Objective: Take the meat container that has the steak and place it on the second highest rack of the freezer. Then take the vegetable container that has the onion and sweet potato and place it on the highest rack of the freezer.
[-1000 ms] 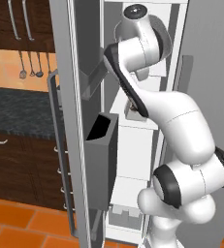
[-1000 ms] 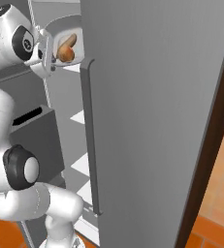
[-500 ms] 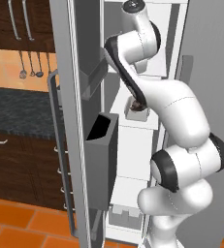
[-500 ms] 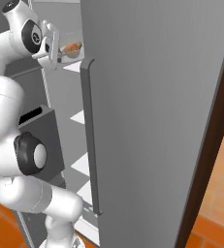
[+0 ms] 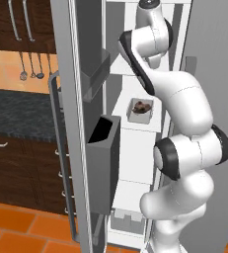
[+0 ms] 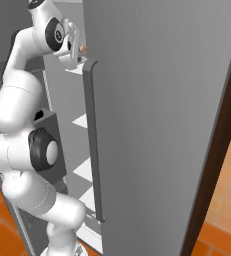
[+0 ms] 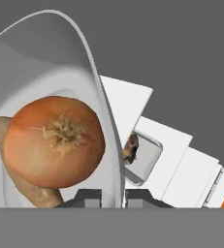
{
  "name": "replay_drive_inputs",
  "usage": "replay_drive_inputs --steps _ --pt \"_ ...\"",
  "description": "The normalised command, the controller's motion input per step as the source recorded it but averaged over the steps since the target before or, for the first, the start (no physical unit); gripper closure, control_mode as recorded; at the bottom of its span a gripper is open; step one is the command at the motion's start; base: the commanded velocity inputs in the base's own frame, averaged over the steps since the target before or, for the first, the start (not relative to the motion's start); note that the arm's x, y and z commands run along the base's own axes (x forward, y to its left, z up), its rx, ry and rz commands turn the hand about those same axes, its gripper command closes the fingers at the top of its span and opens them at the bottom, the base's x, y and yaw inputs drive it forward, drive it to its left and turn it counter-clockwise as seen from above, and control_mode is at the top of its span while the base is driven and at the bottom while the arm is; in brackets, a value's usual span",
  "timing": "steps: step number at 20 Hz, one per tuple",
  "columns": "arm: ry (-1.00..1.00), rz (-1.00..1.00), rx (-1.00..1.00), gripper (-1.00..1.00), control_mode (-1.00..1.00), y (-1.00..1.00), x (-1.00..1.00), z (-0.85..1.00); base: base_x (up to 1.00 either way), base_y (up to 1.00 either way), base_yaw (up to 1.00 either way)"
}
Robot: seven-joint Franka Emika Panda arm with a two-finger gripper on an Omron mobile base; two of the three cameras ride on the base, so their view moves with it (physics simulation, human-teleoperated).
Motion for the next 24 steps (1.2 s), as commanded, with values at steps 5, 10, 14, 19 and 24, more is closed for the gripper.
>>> replay_drive_inputs --steps 5,10,14,19,24 --pt "0.08 0.0 0.0 1.0 -1.0 0.0 0.19 -0.16 0.0 0.0 0.0" --pt "0.01 0.0 0.0 1.0 -1.0 -0.07 0.36 -0.28 0.0 0.0 0.0" --pt "0.0 0.0 0.0 1.0 -1.0 -0.18 0.27 -0.44 0.0 0.0 0.0" --pt "-0.04 0.0 0.0 1.0 -1.0 -0.21 0.36 -0.22 0.0 0.0 0.0" --pt "-0.03 0.0 0.0 1.0 -1.0 -0.12 0.47 -0.19 0.0 0.0 0.0"
